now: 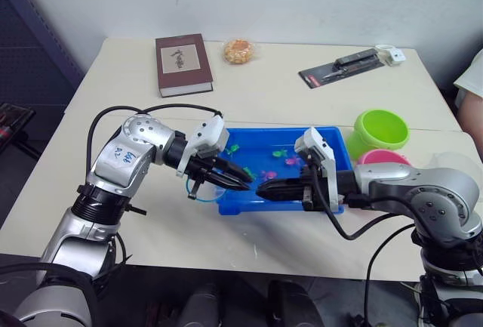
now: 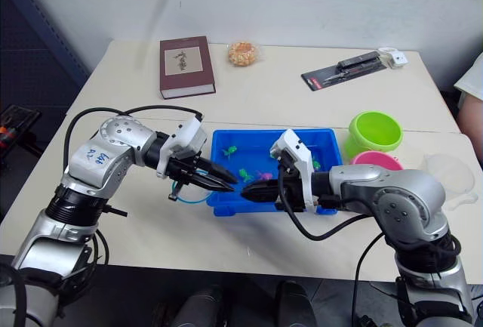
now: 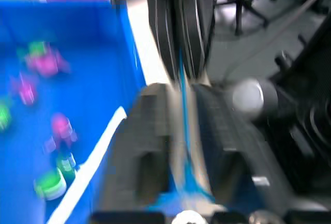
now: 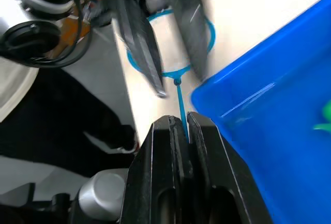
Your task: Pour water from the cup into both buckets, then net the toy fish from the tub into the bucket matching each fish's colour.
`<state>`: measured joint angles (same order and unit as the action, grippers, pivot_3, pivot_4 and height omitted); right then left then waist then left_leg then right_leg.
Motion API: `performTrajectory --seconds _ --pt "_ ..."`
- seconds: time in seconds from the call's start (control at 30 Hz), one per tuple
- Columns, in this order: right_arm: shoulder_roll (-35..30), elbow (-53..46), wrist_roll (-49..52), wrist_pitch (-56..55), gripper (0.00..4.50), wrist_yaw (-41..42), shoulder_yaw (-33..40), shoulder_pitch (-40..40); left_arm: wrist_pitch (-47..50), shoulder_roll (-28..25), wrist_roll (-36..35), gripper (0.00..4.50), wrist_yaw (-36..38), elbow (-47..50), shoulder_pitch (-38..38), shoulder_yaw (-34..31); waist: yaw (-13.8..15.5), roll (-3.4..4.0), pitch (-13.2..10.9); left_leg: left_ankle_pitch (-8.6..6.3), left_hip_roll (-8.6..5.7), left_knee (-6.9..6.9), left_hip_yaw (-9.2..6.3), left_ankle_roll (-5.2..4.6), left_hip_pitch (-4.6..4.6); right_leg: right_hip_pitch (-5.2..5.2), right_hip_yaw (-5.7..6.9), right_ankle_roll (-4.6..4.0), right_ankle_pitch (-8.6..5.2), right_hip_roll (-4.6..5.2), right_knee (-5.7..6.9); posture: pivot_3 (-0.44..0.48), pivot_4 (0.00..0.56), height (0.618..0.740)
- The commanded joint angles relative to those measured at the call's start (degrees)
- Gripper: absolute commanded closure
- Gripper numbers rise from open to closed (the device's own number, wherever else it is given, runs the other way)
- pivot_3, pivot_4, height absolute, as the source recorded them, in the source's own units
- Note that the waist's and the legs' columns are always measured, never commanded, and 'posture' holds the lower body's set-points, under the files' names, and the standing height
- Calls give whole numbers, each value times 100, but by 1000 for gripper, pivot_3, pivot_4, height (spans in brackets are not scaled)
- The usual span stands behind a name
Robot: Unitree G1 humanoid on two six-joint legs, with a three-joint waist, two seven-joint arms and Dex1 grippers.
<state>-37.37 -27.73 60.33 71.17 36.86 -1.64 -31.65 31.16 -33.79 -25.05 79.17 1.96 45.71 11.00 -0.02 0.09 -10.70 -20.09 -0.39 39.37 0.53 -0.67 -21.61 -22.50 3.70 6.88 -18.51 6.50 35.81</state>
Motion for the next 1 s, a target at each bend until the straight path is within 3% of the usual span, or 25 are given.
performTrajectory --seconds 0.03,0.17,0.27,0.37,0.47,0.77,1.0 --pt "-138 -344 162 -245 4500 228 266 110 -193 304 -573 1501 -519 38 253 -904 4 0 0 0 0 1 -1 0 0 0 1 0 0 0 1 0 150 738" --pt "-351 -487 390 -253 4500 186 679 445 -44 526 -1047 9 -1183 -314 559 -1754 16 -1 0 -1 0 19 -8 0 -6 1 5 1 1 1 7 0 150 738" --pt "-514 -619 557 -258 4500 -5 1097 847 -132 367 -1089 9 -1230 -446 544 -2010 3 -1 0 -1 -2 18 -7 0 -4 3 6 2 1 2 9 0 150 738" --pt "-416 -713 636 -408 4500 -846 1975 1441 -535 -232 -674 9 -933 -608 24 -2003 -29 0 1 0 0 16 -5 1 -2 2 6 2 1 0 10 0 150 738" --pt "-501 -731 703 -254 4500 -1572 2396 1742 -696 -413 -609 9 -1012 -643 -388 -2037 -5 -1 1 2 0 9 7 4 9 2 0 2 1 0 15 0 150 738" --pt "-531 41 1031 146 4500 -2689 2673 1959 -1237 -308 -222 9 -1315 -351 -1282 -1777 59 -2 1 1 -1 18 2 2 7 9 -1 2 2 4 13 0 150 738" --pt "-676 32 826 -18 4500 -2454 2616 2236 -1198 -164 -266 9 -1519 -150 -1491 -1697 64 -1 1 1 -1 15 6 2 7 6 -5 3 2 2 14 0 150 738"
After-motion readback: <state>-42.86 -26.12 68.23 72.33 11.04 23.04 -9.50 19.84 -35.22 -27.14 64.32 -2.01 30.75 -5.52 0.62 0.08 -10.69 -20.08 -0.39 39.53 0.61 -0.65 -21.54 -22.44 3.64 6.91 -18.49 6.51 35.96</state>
